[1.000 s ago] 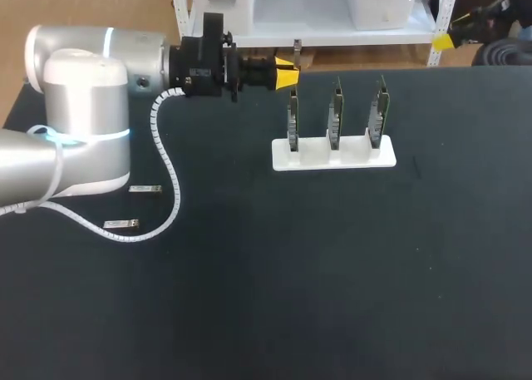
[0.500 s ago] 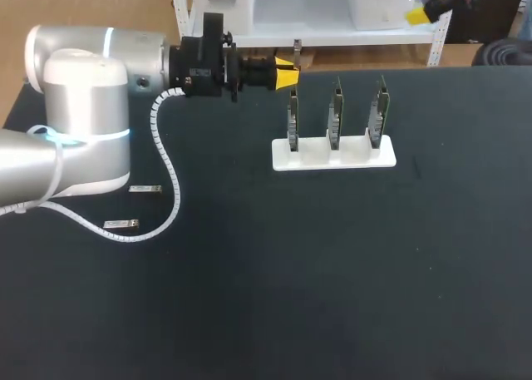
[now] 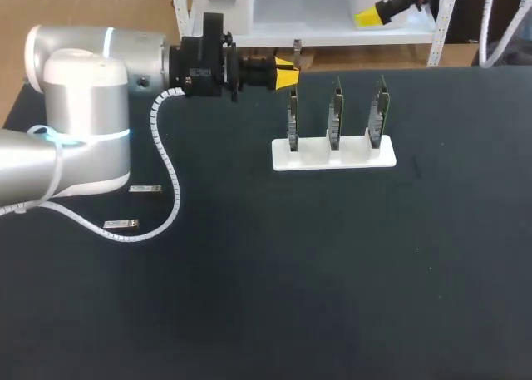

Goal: Pick up the optical module with the left hand, and insert it into the network port with the right hand.

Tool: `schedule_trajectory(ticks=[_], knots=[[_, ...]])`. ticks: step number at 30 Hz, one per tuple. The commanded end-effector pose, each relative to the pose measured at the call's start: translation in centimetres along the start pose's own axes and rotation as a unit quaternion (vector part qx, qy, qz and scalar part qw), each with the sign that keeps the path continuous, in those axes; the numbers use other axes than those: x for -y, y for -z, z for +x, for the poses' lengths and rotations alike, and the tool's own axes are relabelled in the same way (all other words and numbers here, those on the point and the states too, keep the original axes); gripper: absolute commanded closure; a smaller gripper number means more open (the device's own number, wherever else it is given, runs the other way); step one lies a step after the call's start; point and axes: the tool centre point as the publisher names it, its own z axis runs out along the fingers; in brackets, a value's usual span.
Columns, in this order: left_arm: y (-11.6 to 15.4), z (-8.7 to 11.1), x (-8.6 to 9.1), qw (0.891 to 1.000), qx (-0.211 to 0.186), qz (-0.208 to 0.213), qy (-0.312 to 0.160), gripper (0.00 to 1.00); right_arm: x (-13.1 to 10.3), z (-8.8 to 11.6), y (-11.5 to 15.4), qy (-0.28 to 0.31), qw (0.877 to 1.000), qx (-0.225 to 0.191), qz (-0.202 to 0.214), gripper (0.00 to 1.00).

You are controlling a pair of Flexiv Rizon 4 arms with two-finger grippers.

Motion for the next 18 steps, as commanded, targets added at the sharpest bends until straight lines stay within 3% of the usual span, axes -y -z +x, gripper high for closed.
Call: schedule_trajectory(ticks=[1, 11, 18], knots=[[0.0, 0.0, -0.1, 1.000, -0.001, 0.001, 0.000, 1.00, 0.4, -0.3, -0.9, -0.005, 0.997, 0.006, -0.080, 0.00], [0.0, 0.0, -0.1, 1.000, -0.001, 0.001, 0.000, 1.00, -1.9, -1.9, -2.3, -0.030, 0.998, 0.001, -0.048, 0.00], [0.0, 0.0, -0.1, 1.000, -0.001, 0.001, 0.000, 1.00, -2.6, -1.6, -0.9, -0.061, 0.998, -0.006, 0.000, 0.00]])
